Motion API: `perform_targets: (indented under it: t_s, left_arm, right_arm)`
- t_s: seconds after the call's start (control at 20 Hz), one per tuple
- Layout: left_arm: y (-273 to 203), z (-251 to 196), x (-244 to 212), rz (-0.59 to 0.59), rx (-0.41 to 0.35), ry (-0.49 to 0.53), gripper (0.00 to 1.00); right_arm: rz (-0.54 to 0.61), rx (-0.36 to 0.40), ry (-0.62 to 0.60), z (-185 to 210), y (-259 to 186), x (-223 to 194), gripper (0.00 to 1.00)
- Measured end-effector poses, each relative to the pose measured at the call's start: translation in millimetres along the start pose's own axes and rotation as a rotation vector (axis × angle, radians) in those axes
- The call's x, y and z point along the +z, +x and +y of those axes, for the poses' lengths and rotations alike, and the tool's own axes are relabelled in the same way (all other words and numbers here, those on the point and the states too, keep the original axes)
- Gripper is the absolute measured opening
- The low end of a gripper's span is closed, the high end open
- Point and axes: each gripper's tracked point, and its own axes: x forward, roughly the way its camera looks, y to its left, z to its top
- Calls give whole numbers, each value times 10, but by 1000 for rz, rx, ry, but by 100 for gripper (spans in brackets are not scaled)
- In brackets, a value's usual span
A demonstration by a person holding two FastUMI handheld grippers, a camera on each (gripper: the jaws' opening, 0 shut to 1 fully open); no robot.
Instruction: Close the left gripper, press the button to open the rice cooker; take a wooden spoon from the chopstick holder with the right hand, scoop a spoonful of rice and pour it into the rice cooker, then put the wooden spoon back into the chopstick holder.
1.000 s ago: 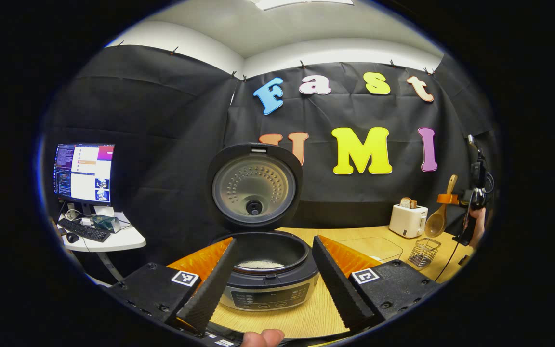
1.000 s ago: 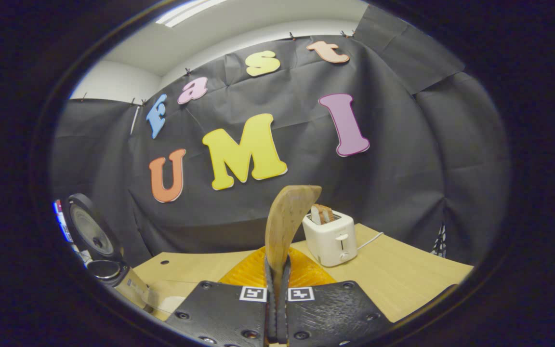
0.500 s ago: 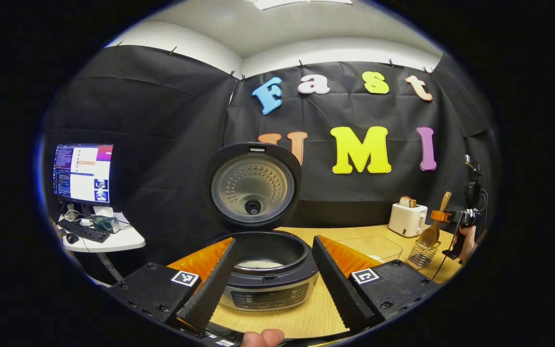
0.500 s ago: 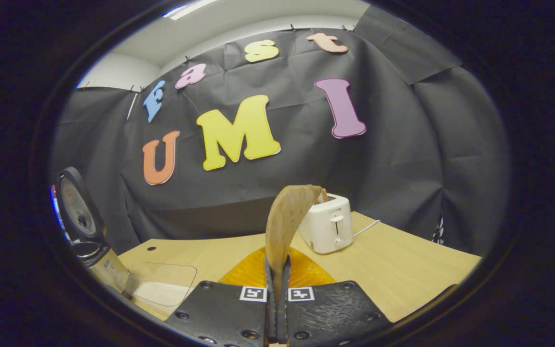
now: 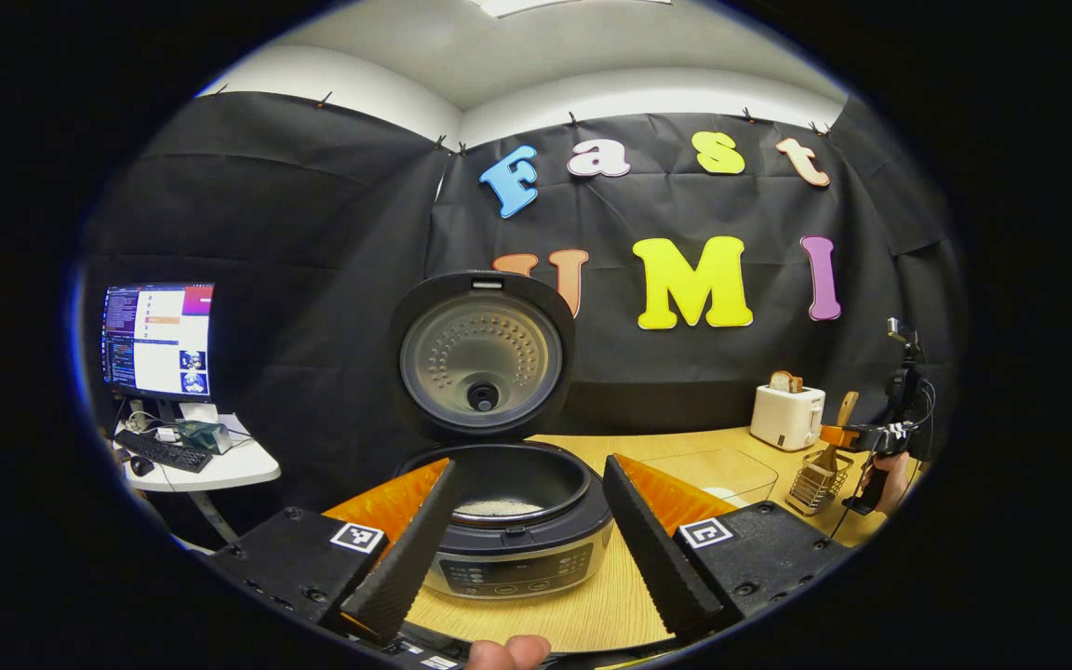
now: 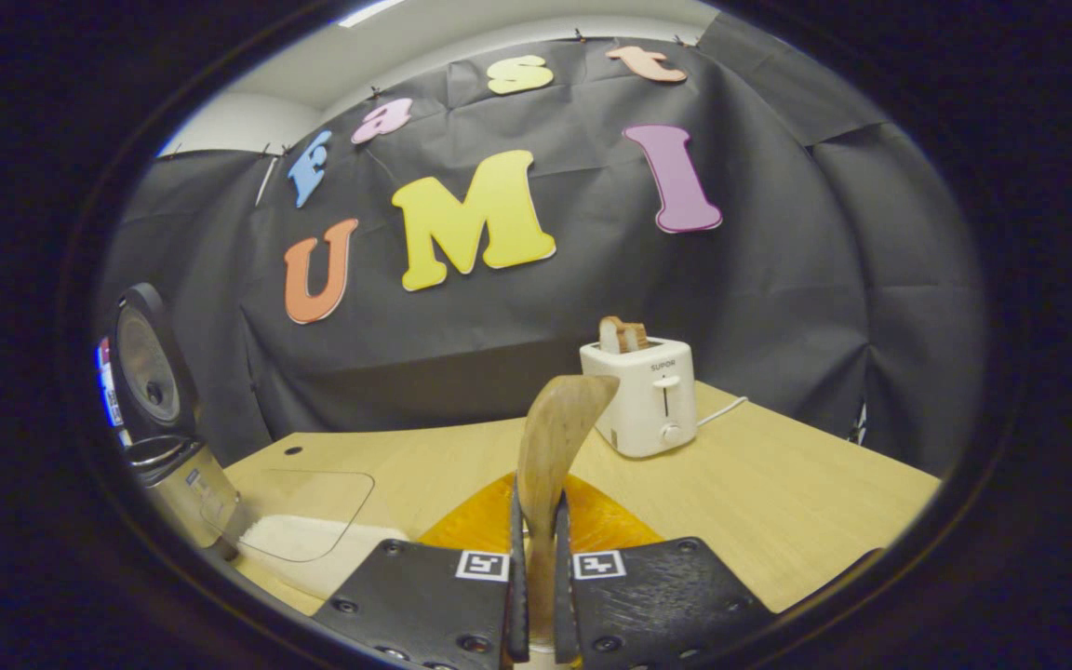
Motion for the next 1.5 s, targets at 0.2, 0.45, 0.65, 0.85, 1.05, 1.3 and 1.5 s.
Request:
perform_targets:
  t_s: [0.2, 0.45, 0.65, 0.85, 1.05, 1.3, 1.5]
  left_arm:
    - [-6, -11, 0, -1, -1, -4, 99]
    - [-14, -85, 41, -11, -11, 4, 99]
    - [-32, -115, 64, -15, -11, -2, 99]
    - [-45, -106, 100, -25, 14, -2, 99]
    - [-58, -172, 99, -21, 39, -17, 99]
    - [13, -184, 322, -38, 114, -4, 99]
    - [246, 6, 940, -95, 193, 13, 99]
  right_arm:
    - [-26, -9, -52, -12, -74, 81, 47]
    - [10, -75, -85, -203, -156, -18, 94]
    - [54, -77, -32, -310, -297, -109, 94]
    - [62, -86, -13, -366, -526, -102, 94]
    - [89, -49, 32, -238, -848, -142, 91]
    - [36, 82, -34, 60, -1117, 89, 95]
    - [-42, 186, -139, 299, -1312, 293, 95]
